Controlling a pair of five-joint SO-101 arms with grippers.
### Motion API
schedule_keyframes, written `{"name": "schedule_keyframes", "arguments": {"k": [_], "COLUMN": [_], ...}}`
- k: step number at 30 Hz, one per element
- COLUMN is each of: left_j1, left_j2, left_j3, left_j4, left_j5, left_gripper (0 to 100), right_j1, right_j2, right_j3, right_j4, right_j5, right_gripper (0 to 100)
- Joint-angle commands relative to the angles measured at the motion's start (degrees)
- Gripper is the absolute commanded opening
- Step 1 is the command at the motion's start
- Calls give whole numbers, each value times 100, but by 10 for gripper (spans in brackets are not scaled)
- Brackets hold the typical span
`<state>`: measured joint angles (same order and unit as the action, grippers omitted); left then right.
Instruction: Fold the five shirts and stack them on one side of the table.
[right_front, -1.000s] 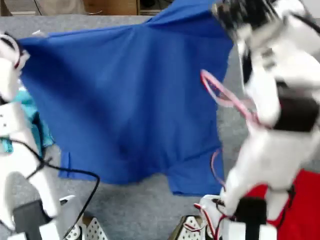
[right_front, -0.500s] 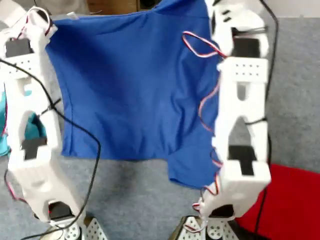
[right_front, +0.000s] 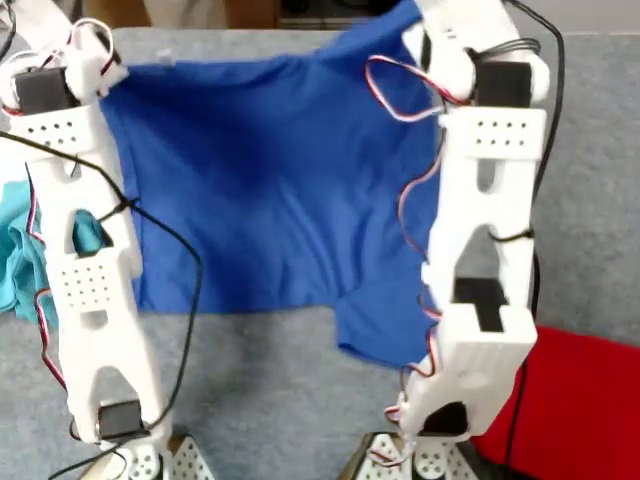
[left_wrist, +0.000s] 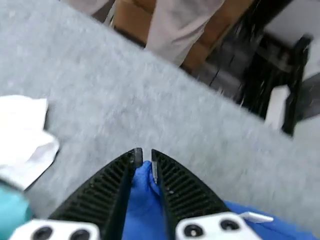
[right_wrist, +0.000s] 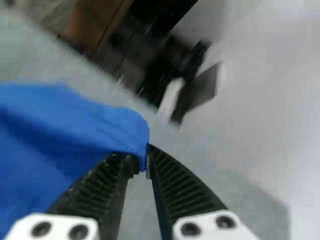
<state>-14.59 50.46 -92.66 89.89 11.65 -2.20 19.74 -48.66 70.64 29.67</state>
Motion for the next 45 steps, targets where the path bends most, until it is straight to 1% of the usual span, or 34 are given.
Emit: {"name": "schedule_keyframes", "arguments": {"k": [1,4,7,9,13,16,18,22,25,28,32,36,40,45], "left_j1": [44,114,167,299,484,536,545,651,712,756,554,141,-193,-440], "left_j2": [-145,-171,-171,-171,-189,-453,-734,-1578,-2255,-2712,-2932,-2941,-2993,-2993], "left_j3": [-290,-273,-281,-220,-26,413,1099,2936,4211,5231,6523,7613,8492,8607], "left_j4": [686,1099,1099,1108,1116,1125,1125,1116,1099,1020,299,-466,-1108,-1143], "left_j5": [-237,-413,-703,-905,-1116,-1240,-1503,-1732,-1732,-1741,-1758,-2295,-2752,-3059], "left_gripper": [19,19,19,18,18,18,18,18,19,19,19,19,19,19], "right_j1": [-66,-75,-75,-75,-84,-40,-40,-119,-22,-4,48,400,620,796], "right_j2": [-242,-330,-462,-558,-804,-1015,-1253,-1991,-2712,-3591,-4936,-6167,-7116,-7996], "right_j3": [-453,-505,-514,-462,-462,-374,-57,1226,2563,4145,6325,8224,9596,10527], "right_j4": [1257,1969,2435,2488,2945,3147,3147,2980,2453,1846,993,255,70,211], "right_j5": [-44,-53,-53,-9,97,88,79,97,123,246,237,246,246,255], "right_gripper": [4,4,4,4,4,4,4,4,4,4,4,5,5,5]}}
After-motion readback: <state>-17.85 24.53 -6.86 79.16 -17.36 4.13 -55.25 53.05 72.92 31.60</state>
